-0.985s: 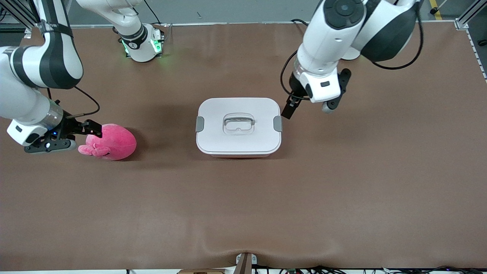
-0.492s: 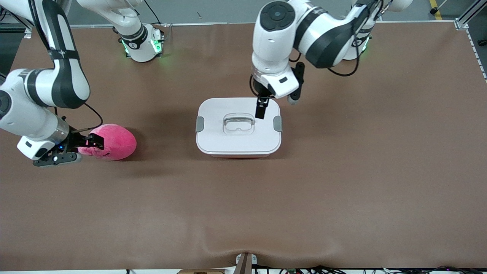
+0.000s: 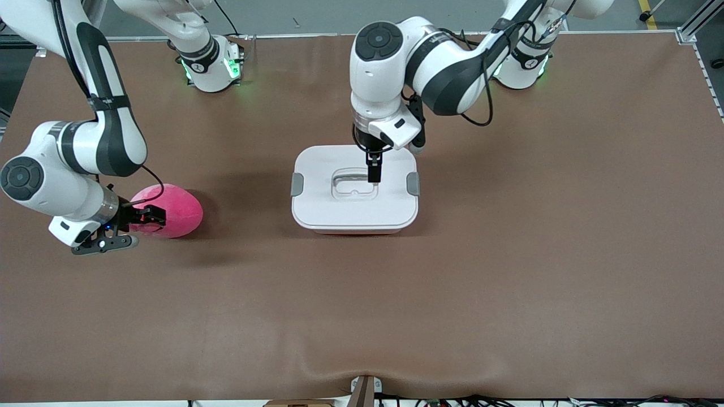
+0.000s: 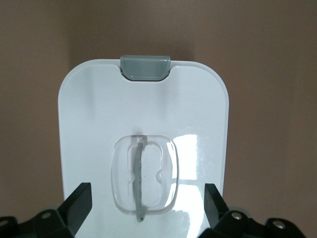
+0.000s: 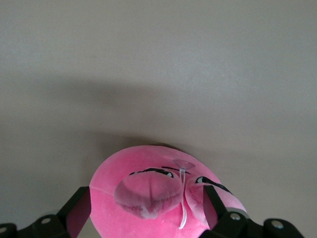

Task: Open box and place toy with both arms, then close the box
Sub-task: 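Lower the left gripper onto the lid handle while the right gripper grasps the toy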

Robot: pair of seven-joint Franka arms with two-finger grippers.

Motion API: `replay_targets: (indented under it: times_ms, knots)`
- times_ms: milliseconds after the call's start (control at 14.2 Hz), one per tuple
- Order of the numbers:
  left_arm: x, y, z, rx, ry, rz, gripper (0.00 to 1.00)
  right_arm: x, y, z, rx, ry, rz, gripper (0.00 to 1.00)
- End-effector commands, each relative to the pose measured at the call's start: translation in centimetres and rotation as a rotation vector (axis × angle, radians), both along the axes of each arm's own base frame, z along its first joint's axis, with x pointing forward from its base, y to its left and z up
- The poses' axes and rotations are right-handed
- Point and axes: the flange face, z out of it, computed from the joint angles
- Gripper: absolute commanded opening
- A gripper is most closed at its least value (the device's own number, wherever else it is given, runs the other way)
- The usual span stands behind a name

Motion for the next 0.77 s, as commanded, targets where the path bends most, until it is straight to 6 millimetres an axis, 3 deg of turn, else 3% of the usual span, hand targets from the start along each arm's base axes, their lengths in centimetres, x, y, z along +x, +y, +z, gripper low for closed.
replay_targets:
  times_ms: [0,141,352,633,703]
  knots:
    - [-1.1,-2.3,-2.0,0.007,-0.042,0.031,0.99,0.1,0.2,0.5,-0.004,-0.001,0.016,1.0]
    - [-1.6,-3.4,-3.9,0.001,-0.049,0.067,0.98,0.1,0.4,0.5,-0.004,0.0,0.018,0.81]
    - [-2.7,-4.3,-6.7,0.054,-0.083,0.013,0.98,0.1,0.2,0.4,-0.004,0.0,0.016,0.7]
    - [-3.0,-5.3,-8.5,0.043,-0.12,-0.034,0.93,0.1,-0.8,0.7,0.001,-0.004,0.06,0.29]
    - [-3.8,-6.0,-9.0,0.044,-0.119,-0.055,0.92,0.1,-0.8,0.7,0.001,-0.006,0.06,0.18]
